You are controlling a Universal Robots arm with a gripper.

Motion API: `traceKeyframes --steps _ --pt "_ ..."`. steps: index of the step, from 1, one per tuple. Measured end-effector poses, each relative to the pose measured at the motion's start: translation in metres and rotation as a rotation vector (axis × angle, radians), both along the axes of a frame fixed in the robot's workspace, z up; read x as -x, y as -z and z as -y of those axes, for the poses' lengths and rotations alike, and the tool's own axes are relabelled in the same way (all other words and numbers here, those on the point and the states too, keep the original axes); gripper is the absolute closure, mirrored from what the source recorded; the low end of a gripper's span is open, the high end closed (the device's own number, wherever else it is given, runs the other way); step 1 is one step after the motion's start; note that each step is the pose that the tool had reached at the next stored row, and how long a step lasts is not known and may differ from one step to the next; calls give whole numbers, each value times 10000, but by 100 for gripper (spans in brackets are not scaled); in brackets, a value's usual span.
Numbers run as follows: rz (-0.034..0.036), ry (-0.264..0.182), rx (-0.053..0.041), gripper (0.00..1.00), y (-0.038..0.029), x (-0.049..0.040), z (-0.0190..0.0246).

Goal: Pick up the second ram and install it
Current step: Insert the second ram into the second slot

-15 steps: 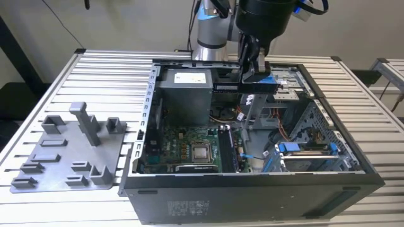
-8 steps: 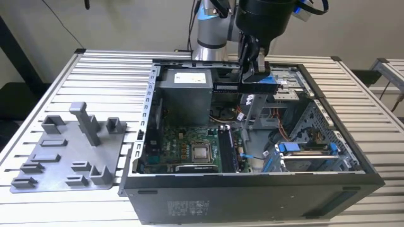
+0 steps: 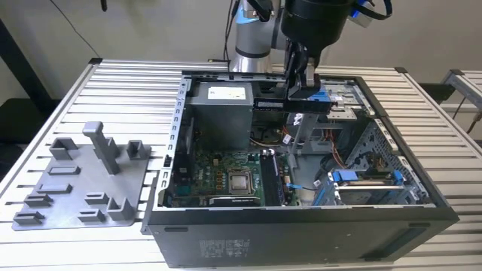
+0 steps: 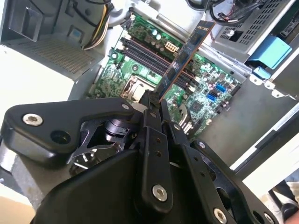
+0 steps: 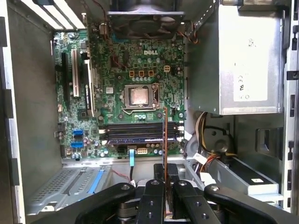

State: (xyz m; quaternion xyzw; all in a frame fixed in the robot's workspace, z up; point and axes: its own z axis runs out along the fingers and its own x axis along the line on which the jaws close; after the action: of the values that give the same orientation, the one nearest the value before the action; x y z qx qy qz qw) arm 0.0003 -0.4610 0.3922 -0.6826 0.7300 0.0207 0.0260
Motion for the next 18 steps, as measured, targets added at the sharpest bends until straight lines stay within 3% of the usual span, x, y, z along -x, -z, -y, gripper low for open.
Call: traceKeyframes --steps 18 --pt "-98 2801 2 86 29 0 0"
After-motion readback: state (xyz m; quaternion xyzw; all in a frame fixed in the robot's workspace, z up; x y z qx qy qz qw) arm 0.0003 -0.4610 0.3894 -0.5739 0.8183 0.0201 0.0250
